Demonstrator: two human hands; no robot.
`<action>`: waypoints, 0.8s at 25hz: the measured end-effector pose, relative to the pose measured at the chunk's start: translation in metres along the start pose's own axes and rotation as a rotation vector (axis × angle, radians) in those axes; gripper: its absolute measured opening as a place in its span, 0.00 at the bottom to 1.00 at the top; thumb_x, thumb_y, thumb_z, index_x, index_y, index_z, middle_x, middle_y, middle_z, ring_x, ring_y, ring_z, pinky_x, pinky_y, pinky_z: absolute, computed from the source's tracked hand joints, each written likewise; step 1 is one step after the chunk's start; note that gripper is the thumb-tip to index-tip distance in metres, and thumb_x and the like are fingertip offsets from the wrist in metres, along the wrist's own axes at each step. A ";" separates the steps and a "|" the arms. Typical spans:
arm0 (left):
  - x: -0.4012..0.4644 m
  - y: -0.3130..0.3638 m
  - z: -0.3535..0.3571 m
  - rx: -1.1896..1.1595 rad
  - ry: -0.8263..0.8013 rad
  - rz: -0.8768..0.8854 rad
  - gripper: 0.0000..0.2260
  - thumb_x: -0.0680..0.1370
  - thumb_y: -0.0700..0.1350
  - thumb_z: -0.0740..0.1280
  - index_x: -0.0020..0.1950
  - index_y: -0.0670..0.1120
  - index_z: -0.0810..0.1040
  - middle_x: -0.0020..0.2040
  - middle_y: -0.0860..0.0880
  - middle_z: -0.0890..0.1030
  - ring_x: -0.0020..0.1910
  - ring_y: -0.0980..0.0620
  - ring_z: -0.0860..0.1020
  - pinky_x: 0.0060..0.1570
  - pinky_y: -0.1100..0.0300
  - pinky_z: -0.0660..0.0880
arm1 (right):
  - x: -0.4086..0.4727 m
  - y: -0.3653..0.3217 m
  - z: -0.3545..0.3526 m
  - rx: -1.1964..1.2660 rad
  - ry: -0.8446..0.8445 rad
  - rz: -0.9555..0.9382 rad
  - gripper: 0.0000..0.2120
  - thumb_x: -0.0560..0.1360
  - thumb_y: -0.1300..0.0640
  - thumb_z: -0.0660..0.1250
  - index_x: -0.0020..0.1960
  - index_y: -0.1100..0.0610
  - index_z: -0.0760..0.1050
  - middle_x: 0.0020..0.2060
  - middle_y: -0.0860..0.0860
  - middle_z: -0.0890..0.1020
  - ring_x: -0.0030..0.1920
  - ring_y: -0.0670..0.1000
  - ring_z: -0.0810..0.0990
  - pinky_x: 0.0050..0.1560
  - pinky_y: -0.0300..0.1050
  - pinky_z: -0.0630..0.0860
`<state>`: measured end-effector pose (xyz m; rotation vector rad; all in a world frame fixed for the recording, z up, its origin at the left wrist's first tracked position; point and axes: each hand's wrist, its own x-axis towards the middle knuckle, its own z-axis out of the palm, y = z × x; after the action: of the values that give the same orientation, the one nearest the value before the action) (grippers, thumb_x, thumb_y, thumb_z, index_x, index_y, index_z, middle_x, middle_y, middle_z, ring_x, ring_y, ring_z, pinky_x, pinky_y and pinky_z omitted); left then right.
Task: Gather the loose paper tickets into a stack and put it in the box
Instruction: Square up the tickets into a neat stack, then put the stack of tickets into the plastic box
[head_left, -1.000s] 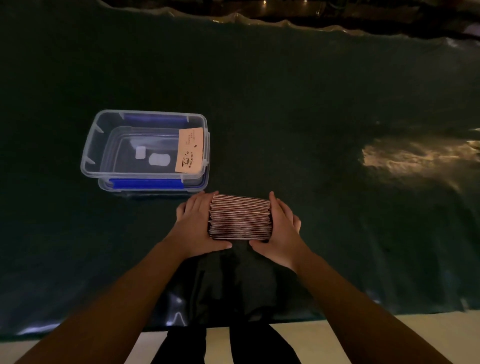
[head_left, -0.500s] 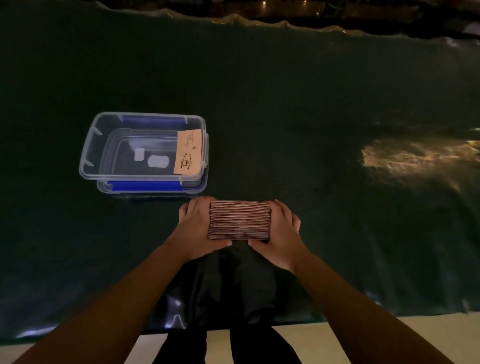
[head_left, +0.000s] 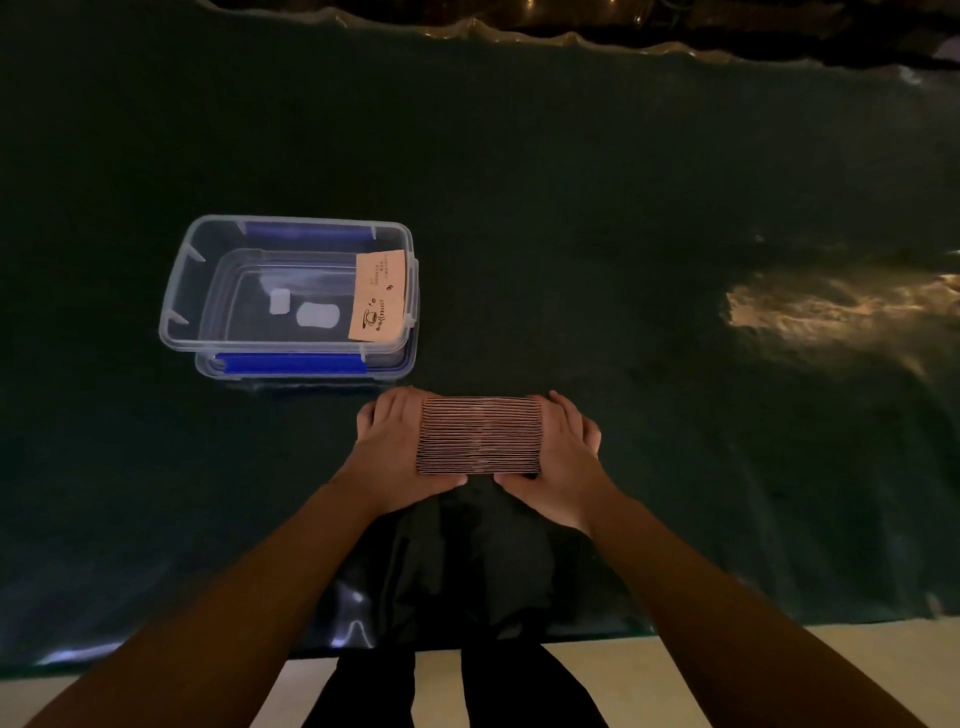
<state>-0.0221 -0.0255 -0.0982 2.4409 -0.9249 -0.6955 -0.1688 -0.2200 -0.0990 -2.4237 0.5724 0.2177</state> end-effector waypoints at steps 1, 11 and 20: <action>-0.001 0.001 0.001 -0.019 0.006 -0.009 0.51 0.64 0.64 0.81 0.79 0.54 0.58 0.77 0.49 0.64 0.78 0.47 0.58 0.79 0.43 0.51 | 0.000 -0.001 0.000 0.017 0.006 0.013 0.48 0.71 0.41 0.76 0.84 0.52 0.57 0.80 0.49 0.66 0.85 0.52 0.50 0.84 0.60 0.42; 0.003 -0.002 -0.002 0.018 -0.024 0.024 0.57 0.65 0.66 0.79 0.83 0.57 0.46 0.80 0.49 0.61 0.79 0.47 0.57 0.78 0.39 0.50 | 0.001 -0.008 -0.011 -0.083 -0.019 -0.050 0.56 0.72 0.40 0.75 0.87 0.47 0.43 0.80 0.50 0.66 0.82 0.54 0.58 0.82 0.62 0.49; 0.003 -0.004 0.008 -0.077 -0.039 -0.092 0.48 0.64 0.61 0.82 0.79 0.54 0.63 0.77 0.50 0.65 0.78 0.48 0.58 0.79 0.44 0.55 | 0.001 -0.007 -0.009 0.005 -0.058 -0.057 0.47 0.72 0.44 0.77 0.83 0.47 0.55 0.78 0.48 0.67 0.77 0.52 0.62 0.79 0.61 0.58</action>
<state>-0.0230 -0.0262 -0.1072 2.4219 -0.7890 -0.7981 -0.1647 -0.2209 -0.0878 -2.4173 0.4763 0.2612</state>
